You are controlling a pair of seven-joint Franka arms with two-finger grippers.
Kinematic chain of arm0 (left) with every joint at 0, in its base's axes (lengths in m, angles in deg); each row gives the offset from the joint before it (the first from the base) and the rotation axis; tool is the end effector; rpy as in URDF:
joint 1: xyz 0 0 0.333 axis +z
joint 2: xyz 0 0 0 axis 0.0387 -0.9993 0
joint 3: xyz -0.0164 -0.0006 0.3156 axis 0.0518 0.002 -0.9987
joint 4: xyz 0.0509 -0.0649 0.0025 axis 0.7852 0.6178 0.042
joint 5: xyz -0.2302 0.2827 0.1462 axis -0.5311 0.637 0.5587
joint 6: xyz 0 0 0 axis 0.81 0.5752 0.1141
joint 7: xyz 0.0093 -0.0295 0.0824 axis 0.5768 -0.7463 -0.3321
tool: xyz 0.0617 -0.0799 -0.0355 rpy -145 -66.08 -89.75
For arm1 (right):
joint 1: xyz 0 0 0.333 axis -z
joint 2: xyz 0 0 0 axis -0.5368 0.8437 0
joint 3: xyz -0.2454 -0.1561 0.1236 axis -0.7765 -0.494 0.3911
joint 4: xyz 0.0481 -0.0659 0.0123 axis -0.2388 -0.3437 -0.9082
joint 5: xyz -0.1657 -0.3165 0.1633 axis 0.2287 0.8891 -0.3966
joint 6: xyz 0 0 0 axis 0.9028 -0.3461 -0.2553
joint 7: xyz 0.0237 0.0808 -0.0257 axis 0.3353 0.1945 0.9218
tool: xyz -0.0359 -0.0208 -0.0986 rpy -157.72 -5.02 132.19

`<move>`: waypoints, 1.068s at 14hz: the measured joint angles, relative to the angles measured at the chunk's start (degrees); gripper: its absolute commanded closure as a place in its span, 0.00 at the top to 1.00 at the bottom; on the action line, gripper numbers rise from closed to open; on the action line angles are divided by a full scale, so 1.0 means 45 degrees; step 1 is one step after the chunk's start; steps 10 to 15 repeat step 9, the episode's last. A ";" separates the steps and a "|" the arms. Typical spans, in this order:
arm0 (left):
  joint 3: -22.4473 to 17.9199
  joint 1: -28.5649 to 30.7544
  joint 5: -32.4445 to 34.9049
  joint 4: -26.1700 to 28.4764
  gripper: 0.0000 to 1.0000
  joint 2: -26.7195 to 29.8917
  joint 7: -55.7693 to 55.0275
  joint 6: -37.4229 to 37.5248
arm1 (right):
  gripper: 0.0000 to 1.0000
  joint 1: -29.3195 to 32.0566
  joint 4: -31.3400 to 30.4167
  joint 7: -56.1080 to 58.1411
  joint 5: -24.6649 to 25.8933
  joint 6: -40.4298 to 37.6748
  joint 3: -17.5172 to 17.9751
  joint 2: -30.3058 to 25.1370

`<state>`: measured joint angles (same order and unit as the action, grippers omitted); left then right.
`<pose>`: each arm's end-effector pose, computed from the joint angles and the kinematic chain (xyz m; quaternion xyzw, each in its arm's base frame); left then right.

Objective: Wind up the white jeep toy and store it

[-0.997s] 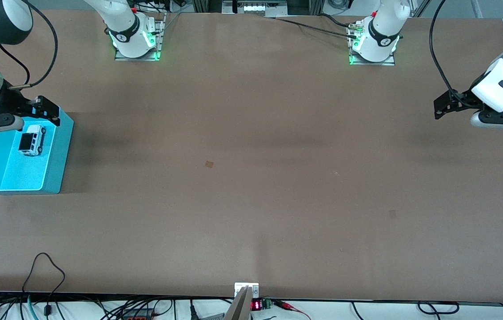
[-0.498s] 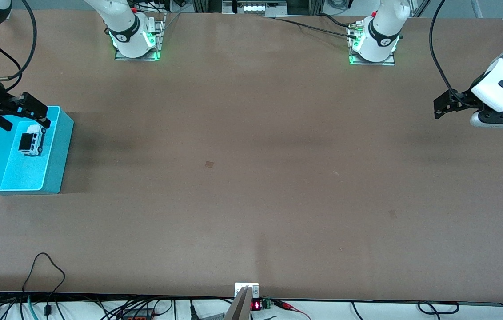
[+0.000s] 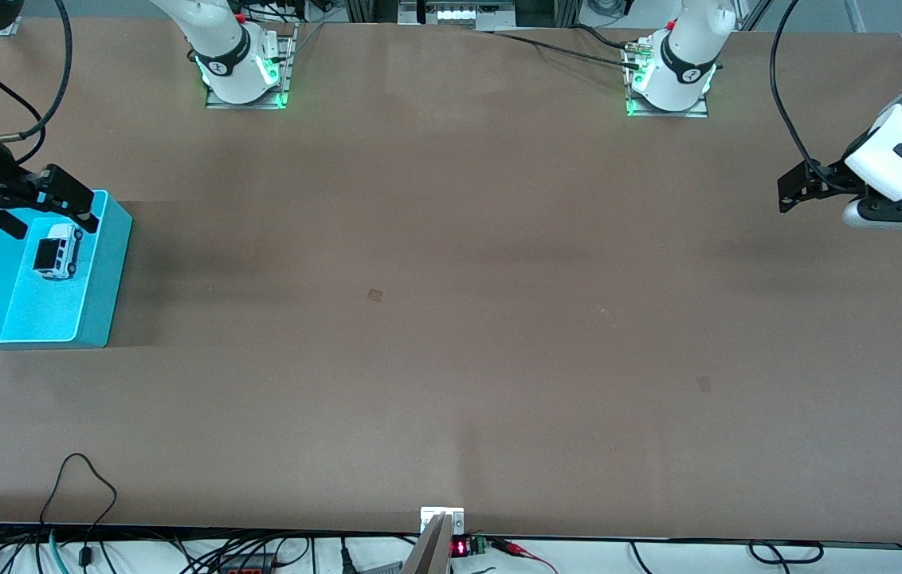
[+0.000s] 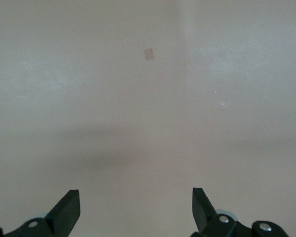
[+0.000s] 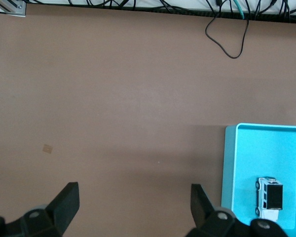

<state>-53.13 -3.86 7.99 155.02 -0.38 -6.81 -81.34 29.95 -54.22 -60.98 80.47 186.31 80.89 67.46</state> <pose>0.5437 -0.0195 0.5694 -0.9990 0.0301 0.0182 0.0266 0.5768 0.0300 0.6104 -0.9965 -0.0290 -0.0763 0.0165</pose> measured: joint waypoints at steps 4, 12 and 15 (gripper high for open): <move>0.0000 0.0000 0.0000 0.0000 1.00 0.0000 0.0000 0.0001 | 1.00 0.0027 0.0019 -0.0266 0.0141 -0.0281 0.0001 0.0002; 0.0000 0.0000 0.0000 0.0000 1.00 0.0000 0.0000 0.0001 | 1.00 0.0054 0.0019 -0.0289 0.0407 -0.0327 -0.0031 0.0002; 0.0000 0.0000 0.0000 0.0000 1.00 0.0000 0.0000 0.0001 | 1.00 0.0054 0.0019 -0.0289 0.0407 -0.0327 -0.0031 0.0002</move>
